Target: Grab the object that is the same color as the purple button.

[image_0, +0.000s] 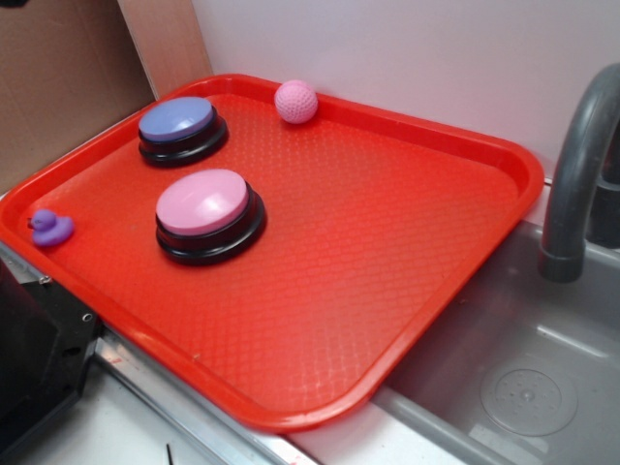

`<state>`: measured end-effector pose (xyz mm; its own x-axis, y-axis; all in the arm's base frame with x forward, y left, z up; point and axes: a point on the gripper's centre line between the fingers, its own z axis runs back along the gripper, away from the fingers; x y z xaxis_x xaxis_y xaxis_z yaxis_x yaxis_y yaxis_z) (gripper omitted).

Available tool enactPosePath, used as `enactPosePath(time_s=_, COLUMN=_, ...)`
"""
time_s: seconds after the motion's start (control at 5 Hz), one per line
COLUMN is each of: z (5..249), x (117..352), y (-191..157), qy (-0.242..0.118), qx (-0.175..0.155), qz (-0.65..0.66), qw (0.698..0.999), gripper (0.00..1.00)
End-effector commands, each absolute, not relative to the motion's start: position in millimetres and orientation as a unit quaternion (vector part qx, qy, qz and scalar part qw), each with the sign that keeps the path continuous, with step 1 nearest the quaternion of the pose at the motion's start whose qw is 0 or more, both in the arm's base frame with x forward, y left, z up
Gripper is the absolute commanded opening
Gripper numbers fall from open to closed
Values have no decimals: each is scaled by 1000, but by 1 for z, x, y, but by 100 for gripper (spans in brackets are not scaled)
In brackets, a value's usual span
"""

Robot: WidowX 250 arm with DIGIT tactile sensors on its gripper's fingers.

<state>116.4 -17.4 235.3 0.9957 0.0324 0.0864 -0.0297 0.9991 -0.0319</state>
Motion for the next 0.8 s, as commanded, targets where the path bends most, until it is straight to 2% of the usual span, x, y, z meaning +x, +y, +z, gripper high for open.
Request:
enactPosePath(time_s=0.0, z=235, x=116, y=-17, qy=-44, qx=-15, qz=16, qw=999, gripper=100)
enactPosePath(time_s=0.2, z=216, x=113, y=-14, qy=-19, qx=-36, qz=5, qw=999, gripper=100)
enactPosePath(time_s=0.6, z=186, x=105, y=5, qy=-36, qx=16, qz=-25, qw=999, gripper=100)
